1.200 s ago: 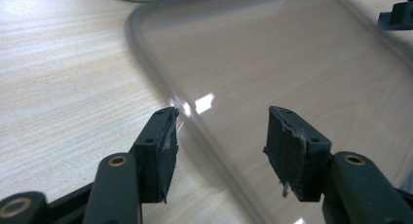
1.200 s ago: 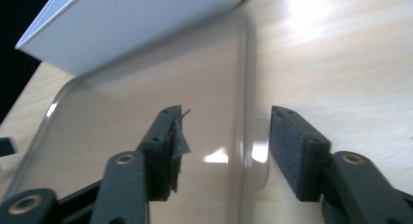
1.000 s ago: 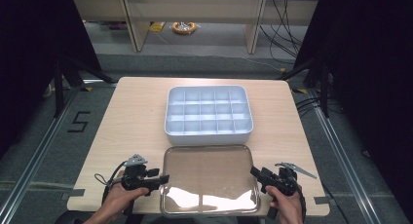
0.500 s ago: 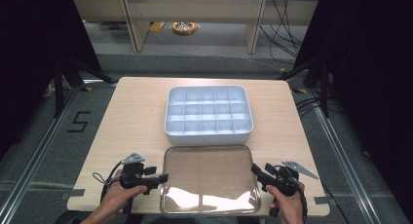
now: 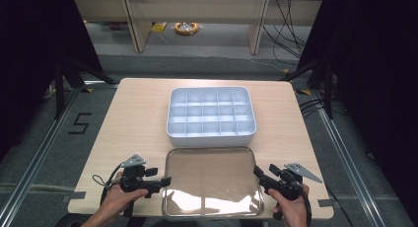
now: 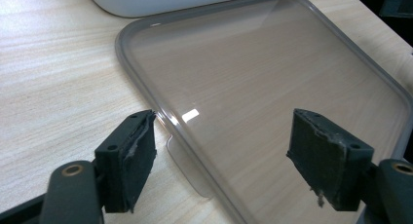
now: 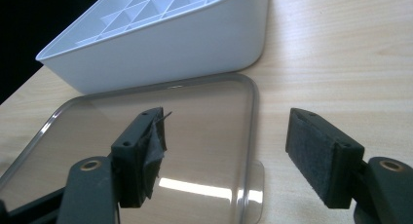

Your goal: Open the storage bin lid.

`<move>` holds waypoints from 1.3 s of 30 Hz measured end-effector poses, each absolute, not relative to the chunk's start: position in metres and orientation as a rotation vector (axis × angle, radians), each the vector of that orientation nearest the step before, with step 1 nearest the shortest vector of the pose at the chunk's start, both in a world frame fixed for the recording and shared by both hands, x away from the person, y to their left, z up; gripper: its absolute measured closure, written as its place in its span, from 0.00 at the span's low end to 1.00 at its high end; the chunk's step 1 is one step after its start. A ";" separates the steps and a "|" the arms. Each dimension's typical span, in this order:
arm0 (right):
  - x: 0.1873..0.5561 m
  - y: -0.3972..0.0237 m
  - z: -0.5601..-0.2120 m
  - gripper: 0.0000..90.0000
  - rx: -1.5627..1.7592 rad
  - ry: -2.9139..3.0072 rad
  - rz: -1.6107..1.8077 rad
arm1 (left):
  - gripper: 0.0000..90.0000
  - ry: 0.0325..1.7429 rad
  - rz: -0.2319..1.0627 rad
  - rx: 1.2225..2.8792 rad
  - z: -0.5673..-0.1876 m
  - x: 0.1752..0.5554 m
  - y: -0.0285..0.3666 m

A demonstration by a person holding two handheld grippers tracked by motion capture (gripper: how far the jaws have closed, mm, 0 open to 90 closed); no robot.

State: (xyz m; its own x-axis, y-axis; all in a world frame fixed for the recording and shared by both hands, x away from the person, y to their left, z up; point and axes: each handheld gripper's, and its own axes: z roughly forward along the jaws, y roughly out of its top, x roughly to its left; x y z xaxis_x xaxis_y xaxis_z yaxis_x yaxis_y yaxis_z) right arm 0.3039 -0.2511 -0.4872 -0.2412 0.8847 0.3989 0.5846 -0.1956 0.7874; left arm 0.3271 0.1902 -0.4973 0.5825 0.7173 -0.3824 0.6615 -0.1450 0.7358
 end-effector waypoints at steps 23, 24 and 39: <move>0.287 -0.244 -0.483 0.31 1.576 1.825 1.430 | 0.21 1.061 0.053 1.852 -0.495 0.312 0.201; 0.286 -0.244 -0.484 0.31 1.564 1.827 1.445 | 0.21 1.058 0.053 1.840 -0.495 0.312 0.201; 0.271 -0.243 -0.485 0.29 1.553 1.851 1.437 | 0.18 1.035 0.058 1.820 -0.495 0.300 0.203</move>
State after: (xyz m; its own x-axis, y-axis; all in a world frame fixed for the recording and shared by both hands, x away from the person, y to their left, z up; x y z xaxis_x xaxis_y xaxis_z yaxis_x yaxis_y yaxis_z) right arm 0.2714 -0.2428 -0.4851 -0.3520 0.8736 0.3362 0.5423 -0.1024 0.8339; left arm 0.3002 0.2028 -0.4947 0.6323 0.6682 -0.3920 0.6204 -0.1336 0.7728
